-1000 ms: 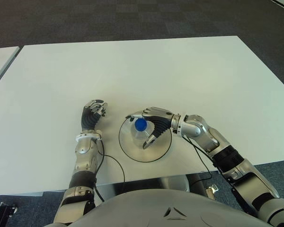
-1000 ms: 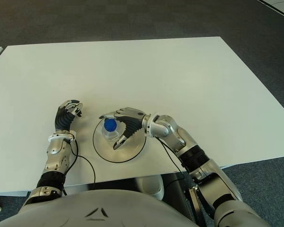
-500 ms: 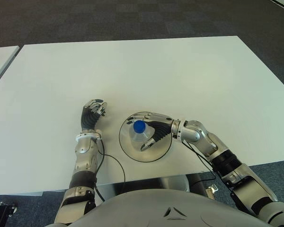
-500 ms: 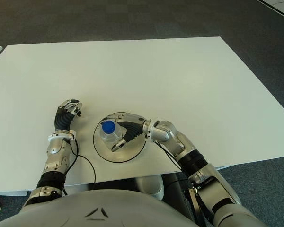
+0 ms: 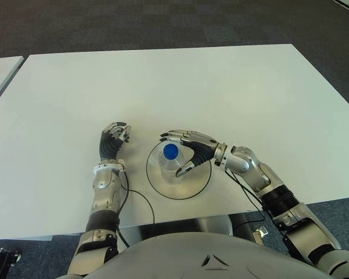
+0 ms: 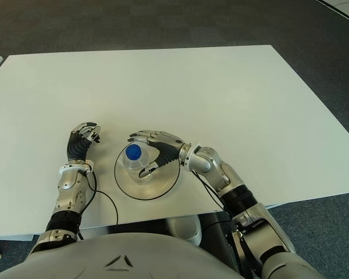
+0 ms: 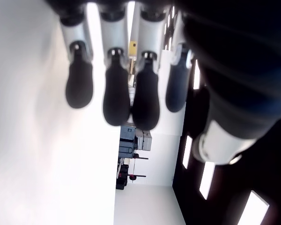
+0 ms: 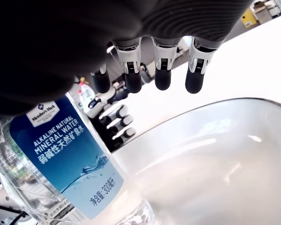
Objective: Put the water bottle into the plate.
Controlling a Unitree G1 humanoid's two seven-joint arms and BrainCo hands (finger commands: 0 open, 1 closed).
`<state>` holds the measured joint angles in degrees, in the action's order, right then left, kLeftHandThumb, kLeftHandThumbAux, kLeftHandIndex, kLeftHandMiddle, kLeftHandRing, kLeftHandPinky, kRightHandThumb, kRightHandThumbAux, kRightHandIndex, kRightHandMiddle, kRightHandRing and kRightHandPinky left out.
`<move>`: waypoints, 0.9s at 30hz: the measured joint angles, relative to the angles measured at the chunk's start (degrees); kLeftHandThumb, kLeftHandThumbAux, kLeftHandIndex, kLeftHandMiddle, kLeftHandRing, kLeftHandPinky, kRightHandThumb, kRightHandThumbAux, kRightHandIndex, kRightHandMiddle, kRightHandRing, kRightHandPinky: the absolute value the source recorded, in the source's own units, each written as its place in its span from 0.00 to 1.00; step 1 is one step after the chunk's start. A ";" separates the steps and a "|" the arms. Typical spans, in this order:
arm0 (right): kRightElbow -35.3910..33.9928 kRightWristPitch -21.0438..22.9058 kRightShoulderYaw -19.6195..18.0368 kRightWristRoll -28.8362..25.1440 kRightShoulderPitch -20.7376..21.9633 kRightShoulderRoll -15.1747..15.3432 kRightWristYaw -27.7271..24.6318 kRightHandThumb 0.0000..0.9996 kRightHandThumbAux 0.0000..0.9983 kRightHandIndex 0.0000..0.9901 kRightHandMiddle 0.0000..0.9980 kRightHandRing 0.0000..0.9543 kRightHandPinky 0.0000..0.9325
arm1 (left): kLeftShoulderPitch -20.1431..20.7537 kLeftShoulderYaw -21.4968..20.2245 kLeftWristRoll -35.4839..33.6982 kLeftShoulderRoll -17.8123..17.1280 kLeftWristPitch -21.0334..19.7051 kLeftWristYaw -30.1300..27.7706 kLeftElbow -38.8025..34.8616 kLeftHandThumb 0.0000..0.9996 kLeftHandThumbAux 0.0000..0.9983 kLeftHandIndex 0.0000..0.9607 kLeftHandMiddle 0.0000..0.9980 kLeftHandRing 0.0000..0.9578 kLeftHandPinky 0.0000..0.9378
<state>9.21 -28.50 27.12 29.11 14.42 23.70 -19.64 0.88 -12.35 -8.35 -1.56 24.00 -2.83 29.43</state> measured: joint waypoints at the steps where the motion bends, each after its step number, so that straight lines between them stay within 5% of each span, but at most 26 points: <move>1: -0.05 0.10 -0.14 0.04 -0.06 -0.04 0.22 0.41 0.28 0.00 0.00 0.00 0.00 | 0.00 0.01 0.04 0.00 0.01 0.00 0.00 0.71 0.71 0.45 0.68 0.69 0.70; 27: -2.48 3.91 -1.70 1.13 -0.53 -0.15 1.15 0.40 0.28 0.00 0.00 0.00 0.00 | -0.04 0.13 0.50 -0.28 1.18 -0.05 0.38 0.71 0.72 0.45 0.67 0.69 0.70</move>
<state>6.73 -24.59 25.42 30.24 13.90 23.55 -18.49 0.84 -12.22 -7.84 -1.85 25.18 -2.88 29.81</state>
